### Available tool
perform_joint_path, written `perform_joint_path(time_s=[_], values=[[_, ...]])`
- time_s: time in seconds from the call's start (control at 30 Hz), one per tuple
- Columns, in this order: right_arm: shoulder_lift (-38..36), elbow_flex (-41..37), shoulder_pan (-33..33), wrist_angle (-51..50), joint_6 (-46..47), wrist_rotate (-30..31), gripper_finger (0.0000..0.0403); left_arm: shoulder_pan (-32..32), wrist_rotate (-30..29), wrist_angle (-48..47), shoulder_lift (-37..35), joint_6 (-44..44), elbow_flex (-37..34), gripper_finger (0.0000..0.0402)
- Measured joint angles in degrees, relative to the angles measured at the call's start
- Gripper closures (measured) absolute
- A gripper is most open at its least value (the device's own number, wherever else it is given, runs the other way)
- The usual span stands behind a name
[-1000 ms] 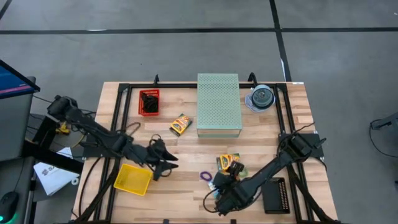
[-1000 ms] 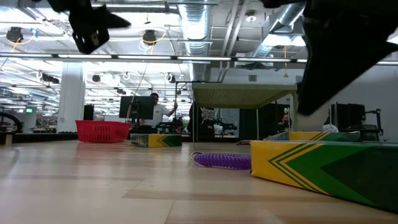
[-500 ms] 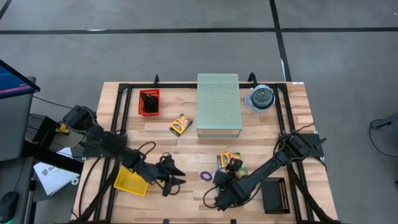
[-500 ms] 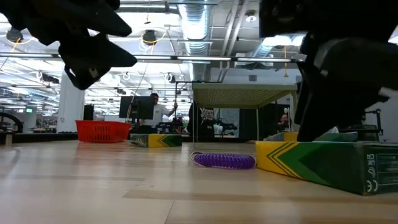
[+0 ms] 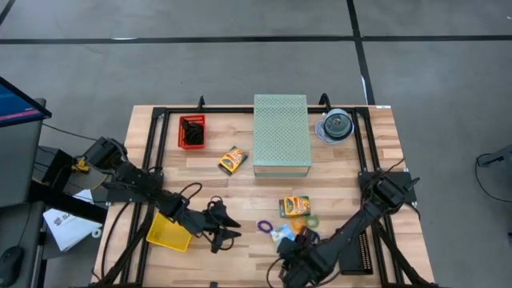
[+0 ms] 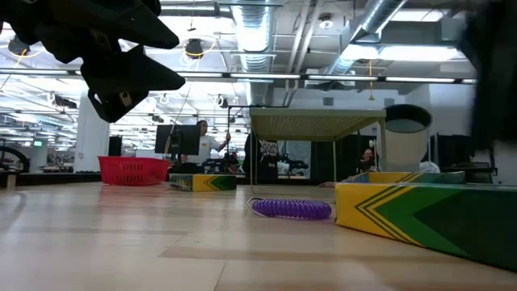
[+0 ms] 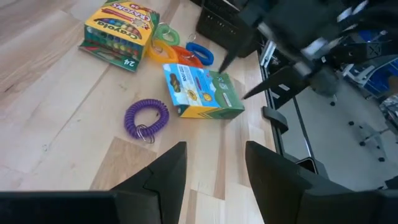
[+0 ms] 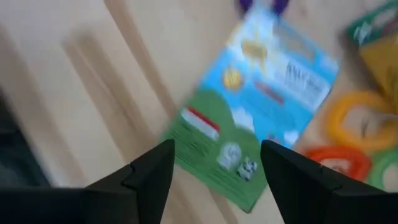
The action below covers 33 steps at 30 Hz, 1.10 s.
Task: Pick & Place Office Desk Supplies
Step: Put the crayon box into the yellow bin
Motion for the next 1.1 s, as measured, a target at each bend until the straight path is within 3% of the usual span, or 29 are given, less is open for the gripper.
perform_joint_path(time_s=[0.2,0.37,0.5,0.67,1.1], values=[[-0.2,8.1,-1.6,-8.0,-6.9,6.0,0.0167,0.0,0.0,0.0,0.0,0.1,0.0,0.0243],[-0.1,6.9,-3.0,-19.3,-9.5,11.3,0.0167,0.0,0.0,0.0,0.0,0.0,0.0,0.0243],[0.0,2.2,-3.6,-18.2,-13.4,15.6,0.0167,0.0,0.0,0.0,0.0,0.0,0.0,0.0243],[0.1,-3.2,-4.3,-13.8,-14.4,14.1,0.0167,0.0,-0.2,0.0,0.0,-0.1,0.0,0.0243],[-0.3,-11.7,-4.1,-4.2,-14.8,18.2,0.0167,0.0,-0.2,0.0,0.0,0.1,0.0,0.0243]])
